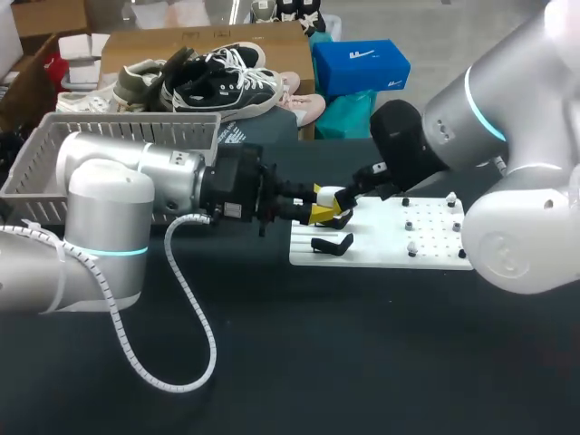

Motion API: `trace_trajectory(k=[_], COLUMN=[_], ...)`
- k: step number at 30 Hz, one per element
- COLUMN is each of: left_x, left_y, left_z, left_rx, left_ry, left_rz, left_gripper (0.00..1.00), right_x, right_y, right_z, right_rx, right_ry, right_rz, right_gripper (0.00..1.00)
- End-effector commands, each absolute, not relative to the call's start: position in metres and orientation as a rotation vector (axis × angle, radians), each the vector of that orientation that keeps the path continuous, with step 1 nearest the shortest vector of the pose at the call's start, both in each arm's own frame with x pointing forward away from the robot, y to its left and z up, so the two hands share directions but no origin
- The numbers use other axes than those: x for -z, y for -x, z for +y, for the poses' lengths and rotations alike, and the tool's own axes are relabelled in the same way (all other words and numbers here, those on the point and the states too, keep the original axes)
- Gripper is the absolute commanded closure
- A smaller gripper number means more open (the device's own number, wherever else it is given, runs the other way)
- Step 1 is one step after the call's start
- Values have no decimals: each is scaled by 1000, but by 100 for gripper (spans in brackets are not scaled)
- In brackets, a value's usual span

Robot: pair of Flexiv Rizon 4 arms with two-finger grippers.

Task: Pick up each earbud case from the left stands, insert the matching earbuds, close the lid, and place the case in the box.

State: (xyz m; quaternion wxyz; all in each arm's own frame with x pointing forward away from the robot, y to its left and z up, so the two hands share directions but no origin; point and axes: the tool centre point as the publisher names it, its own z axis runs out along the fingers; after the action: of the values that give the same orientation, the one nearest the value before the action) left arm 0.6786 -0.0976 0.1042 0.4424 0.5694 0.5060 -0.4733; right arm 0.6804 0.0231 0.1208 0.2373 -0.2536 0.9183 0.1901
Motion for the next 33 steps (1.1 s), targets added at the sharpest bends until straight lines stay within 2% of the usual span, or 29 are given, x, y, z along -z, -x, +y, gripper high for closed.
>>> trace_trajectory(k=[1, 22, 33], left_x=[-104, -104, -104], left_y=[-678, -678, -678], left_z=[-98, -98, -98], left_rx=[1176, 1176, 1176], left_ry=[-1414, -1414, -1414], left_rz=[1254, 1254, 1254], left_gripper=[100, 100, 100], right_x=[-122, -142, -165], right_y=[-680, -693, -707], right_z=[23, 21, -43], right_rx=[-509, -489, -82], right_ry=[683, 659, 614], right_rz=[2515, 2479, 2448], right_gripper=[0, 0, 0])
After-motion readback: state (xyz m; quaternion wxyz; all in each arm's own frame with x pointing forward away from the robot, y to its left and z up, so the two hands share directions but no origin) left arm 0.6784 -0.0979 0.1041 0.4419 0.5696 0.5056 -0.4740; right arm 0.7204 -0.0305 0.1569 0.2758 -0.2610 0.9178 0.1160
